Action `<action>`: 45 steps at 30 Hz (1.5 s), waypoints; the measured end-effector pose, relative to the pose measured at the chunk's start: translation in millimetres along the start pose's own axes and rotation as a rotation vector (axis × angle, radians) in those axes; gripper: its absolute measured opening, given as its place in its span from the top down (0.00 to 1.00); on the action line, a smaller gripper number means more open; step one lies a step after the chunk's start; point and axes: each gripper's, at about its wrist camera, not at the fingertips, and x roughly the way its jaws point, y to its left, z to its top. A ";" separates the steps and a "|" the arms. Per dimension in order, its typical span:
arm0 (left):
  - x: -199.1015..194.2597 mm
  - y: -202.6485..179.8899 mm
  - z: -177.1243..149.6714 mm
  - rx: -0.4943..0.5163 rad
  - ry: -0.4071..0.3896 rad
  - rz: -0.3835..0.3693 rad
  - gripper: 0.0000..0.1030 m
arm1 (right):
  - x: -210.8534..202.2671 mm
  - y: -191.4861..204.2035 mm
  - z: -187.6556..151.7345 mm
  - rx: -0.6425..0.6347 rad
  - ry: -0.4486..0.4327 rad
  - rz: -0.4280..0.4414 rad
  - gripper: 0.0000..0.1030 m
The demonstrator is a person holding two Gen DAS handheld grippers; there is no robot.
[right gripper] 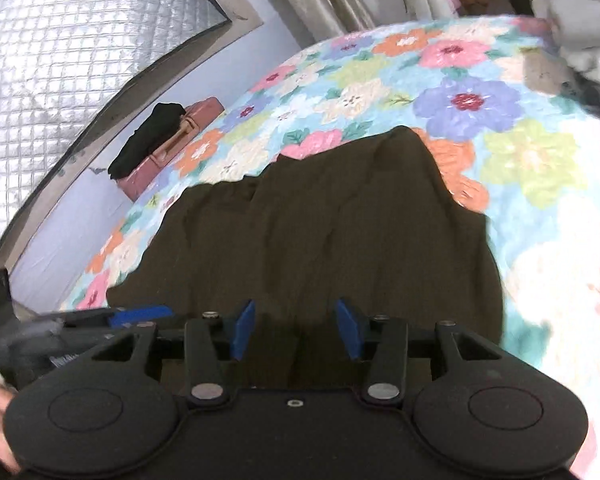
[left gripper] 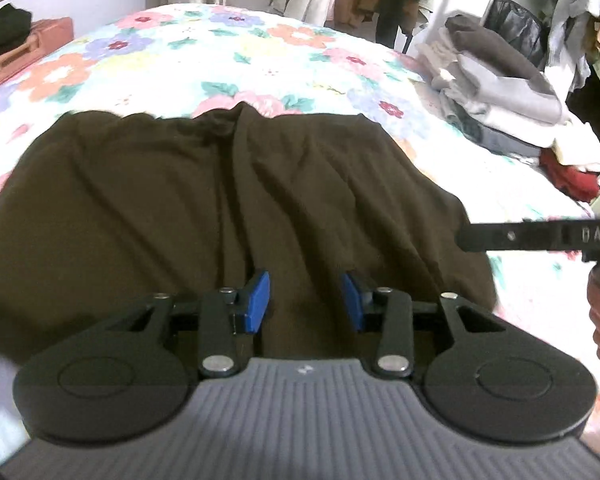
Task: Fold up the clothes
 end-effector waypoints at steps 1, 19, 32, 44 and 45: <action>12.2 2.8 0.1 -0.012 -0.008 -0.016 0.63 | 8.2 -4.5 6.5 0.014 0.008 0.010 0.51; 50.1 70.1 -1.6 -0.230 -0.012 -0.134 0.61 | 150.0 -71.0 98.4 0.224 0.040 -0.012 0.49; 55.6 71.9 -5.5 -0.235 -0.013 -0.127 0.63 | 155.2 -72.9 183.2 0.011 -0.097 -0.128 0.96; 46.5 61.2 -5.1 -0.135 -0.003 0.012 0.51 | 95.4 -30.7 100.4 -0.007 -0.047 -0.186 0.52; 42.1 65.6 -4.1 -0.161 -0.007 0.038 0.46 | 89.2 -16.2 86.6 -0.061 -0.016 -0.189 0.52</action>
